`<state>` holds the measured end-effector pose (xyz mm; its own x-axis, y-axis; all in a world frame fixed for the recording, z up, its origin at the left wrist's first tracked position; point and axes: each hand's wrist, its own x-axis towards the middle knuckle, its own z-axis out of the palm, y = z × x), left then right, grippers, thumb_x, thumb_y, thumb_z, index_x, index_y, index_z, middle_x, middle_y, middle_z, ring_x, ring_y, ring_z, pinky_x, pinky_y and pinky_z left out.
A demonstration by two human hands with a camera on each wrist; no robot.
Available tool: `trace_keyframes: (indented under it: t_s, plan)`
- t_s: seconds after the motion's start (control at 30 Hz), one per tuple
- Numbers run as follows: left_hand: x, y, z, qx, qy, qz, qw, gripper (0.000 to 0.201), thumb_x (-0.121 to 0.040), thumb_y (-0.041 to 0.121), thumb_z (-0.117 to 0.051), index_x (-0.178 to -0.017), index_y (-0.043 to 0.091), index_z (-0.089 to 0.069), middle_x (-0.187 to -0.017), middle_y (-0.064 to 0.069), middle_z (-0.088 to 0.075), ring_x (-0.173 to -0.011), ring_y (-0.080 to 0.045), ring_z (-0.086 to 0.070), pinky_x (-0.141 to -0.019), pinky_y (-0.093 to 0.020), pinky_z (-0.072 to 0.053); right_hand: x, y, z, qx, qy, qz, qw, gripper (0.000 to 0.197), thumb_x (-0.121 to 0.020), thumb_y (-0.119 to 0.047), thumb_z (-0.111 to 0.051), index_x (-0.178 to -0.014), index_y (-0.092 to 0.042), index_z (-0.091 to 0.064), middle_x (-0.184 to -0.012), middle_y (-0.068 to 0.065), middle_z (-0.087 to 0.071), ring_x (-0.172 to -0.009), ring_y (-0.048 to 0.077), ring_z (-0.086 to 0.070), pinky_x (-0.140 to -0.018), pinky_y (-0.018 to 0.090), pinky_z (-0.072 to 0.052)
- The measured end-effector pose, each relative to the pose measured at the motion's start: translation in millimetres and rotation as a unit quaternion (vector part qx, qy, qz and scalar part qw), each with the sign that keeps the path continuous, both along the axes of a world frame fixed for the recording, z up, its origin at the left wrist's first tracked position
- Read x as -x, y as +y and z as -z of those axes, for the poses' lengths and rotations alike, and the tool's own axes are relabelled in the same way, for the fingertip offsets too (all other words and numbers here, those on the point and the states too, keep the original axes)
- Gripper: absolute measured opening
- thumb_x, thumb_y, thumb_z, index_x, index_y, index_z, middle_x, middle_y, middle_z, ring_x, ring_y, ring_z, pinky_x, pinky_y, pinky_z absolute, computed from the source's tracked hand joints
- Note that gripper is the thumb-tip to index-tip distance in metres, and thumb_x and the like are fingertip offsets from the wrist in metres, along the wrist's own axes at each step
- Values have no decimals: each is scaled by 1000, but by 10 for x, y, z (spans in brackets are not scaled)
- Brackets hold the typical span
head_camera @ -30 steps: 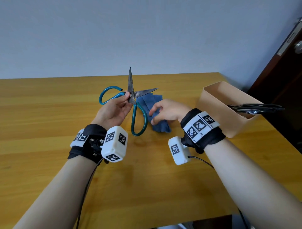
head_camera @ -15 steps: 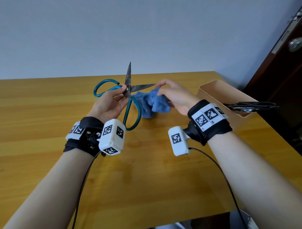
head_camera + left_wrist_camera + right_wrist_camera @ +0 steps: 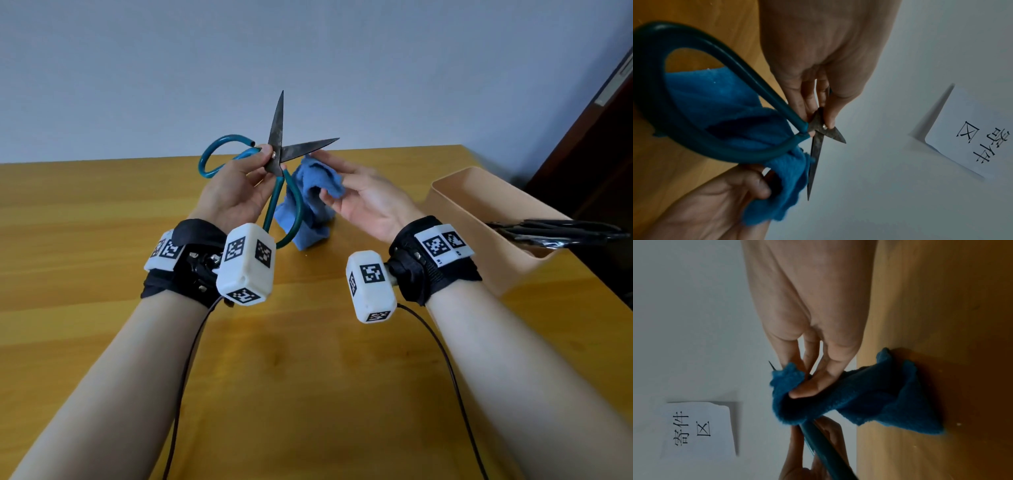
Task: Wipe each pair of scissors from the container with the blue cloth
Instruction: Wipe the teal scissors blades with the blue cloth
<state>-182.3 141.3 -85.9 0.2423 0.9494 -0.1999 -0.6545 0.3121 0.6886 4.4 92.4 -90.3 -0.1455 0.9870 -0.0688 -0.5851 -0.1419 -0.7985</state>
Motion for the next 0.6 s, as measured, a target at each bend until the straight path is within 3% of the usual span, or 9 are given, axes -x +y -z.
trace_keyframes:
  t_s: [0.2, 0.3, 0.5, 0.6]
  plan:
    - [-85, 39, 98, -9, 24, -5, 1000, 7, -97, 1, -62, -91, 2, -66, -87, -10, -67, -75, -15, -70, -78, -25, -61, 112, 156, 50, -16, -21, 5, 1000, 21, -95, 11, -47, -101, 0, -63, -94, 14, -71, -79, 18, -71, -74, 26, -59]
    - [-73, 71, 126, -8, 35, -12, 999, 5, -96, 1, -63, -92, 3, -65, -86, -9, -66, -75, -14, -69, -76, -23, -60, 116, 216, 64, -31, -62, -1, 998, 16, -93, 3, -53, -108, -1, -57, -100, 16, -66, -83, 22, -69, -79, 30, -58]
    - [-23, 119, 111, -27, 52, -22, 998, 6, -96, 2, -63, -102, 3, -62, -105, -13, -63, -97, -19, -64, -80, -25, -61, 166, 287, 121, -34, -157, 18, 987, 10, -93, -11, -66, -102, -12, -61, -93, 5, -72, -82, 15, -69, -69, 24, -53]
    - [-9, 119, 110, -42, 76, -25, 996, 7, -97, 3, -62, -104, 3, -61, -112, -13, -60, -98, -20, -62, -75, -23, -59, 159, 337, 156, -20, -160, 23, 987, 13, -93, -17, -67, -102, -11, -61, -100, 9, -71, -89, 20, -67, -78, 28, -57]
